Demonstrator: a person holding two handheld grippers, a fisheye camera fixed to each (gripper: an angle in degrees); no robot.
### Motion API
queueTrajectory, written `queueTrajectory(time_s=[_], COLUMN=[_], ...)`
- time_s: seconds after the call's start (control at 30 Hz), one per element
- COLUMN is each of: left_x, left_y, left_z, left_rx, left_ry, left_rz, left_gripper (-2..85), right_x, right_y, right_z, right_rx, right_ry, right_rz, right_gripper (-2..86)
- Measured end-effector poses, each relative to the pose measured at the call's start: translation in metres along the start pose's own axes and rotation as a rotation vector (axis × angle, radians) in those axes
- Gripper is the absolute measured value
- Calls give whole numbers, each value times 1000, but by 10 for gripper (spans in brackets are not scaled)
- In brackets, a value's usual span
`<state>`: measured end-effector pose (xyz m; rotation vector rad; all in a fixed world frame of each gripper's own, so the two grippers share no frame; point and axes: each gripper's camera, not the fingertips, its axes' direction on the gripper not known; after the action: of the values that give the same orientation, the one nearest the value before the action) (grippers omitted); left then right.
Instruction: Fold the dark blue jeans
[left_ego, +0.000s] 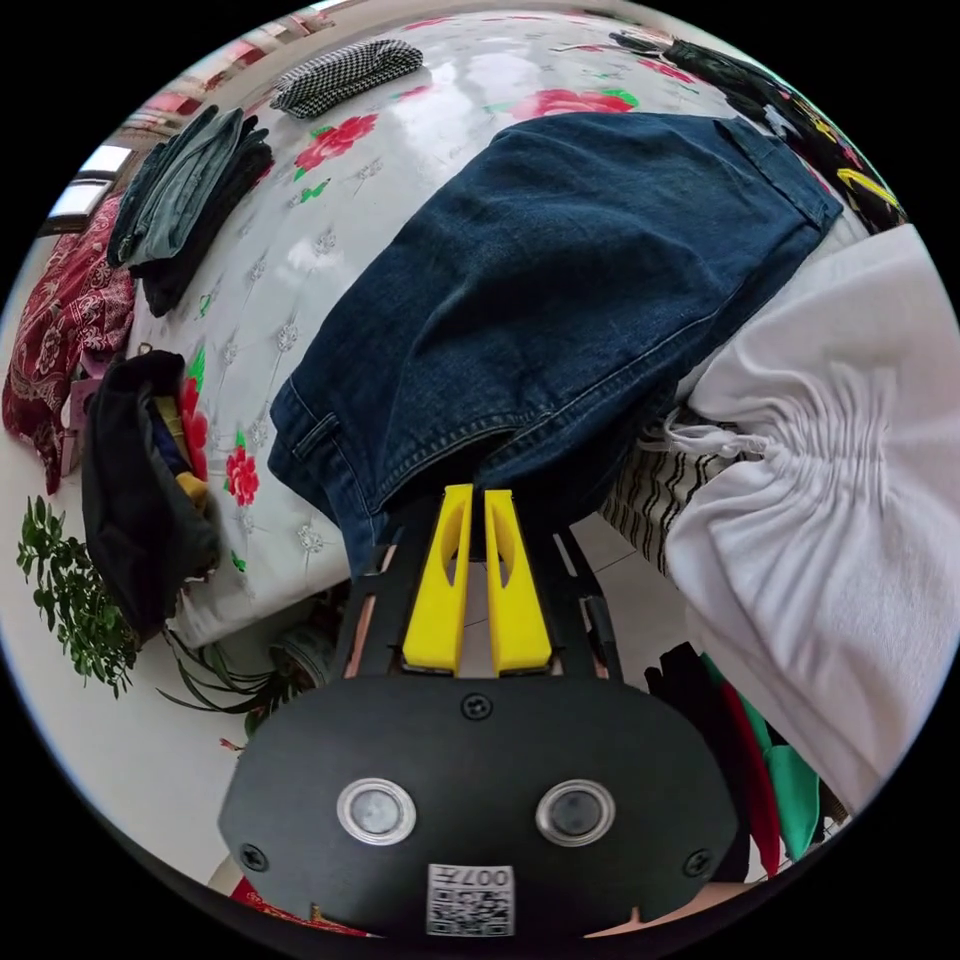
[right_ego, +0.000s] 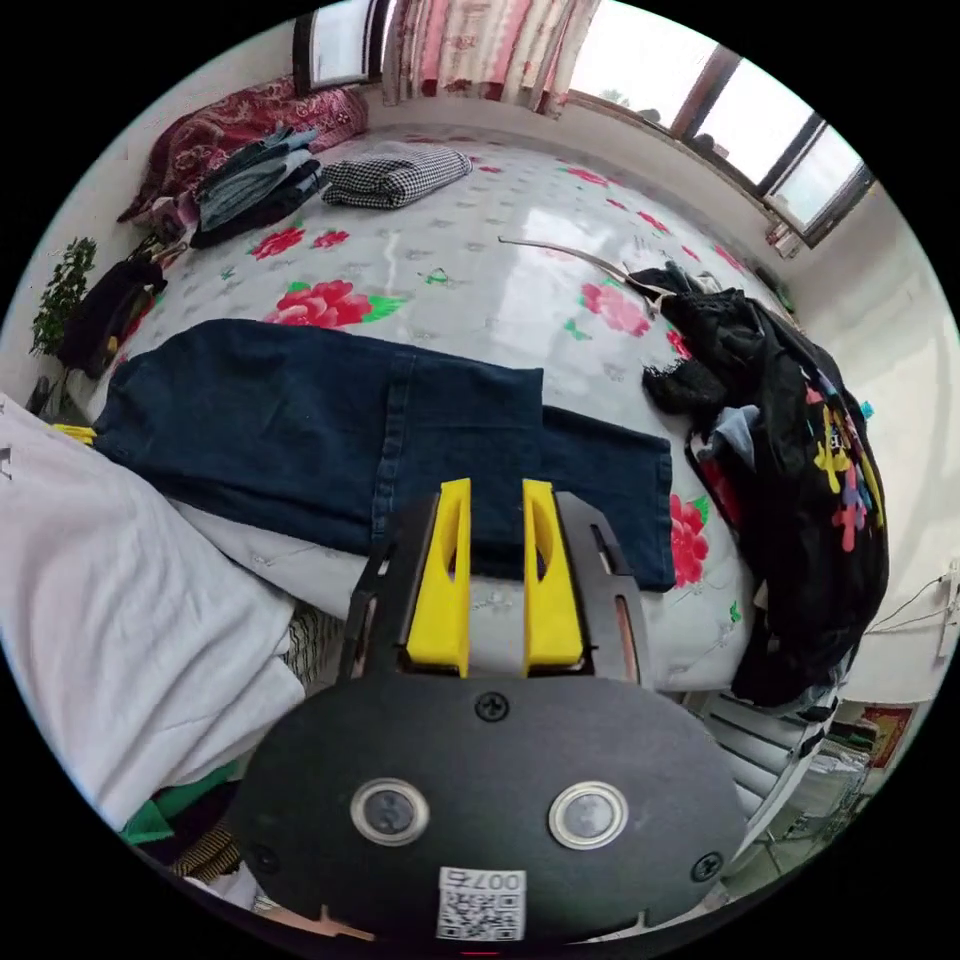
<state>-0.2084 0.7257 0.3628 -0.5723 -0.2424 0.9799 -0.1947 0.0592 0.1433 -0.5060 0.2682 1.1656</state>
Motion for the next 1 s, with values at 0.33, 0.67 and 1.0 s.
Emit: queueTrajectory(time_s=[0.33,0.67,1.0], left_x=[-9,-16,-30], left_y=[14,36,68], left_z=[-21,-24,-118], left_rx=[32,81,265], left_ry=[-10,-20,-130], left_rz=[-52,-139,-184], left_gripper=[-4,-2,-5], right_x=[-5,254,138], right_y=[-13,81,-45], right_z=[91,0,11], right_rx=[-220,-81,78], right_ry=[-183,174,-263], right_rz=[-91,672,124], right_gripper=[19,1,33])
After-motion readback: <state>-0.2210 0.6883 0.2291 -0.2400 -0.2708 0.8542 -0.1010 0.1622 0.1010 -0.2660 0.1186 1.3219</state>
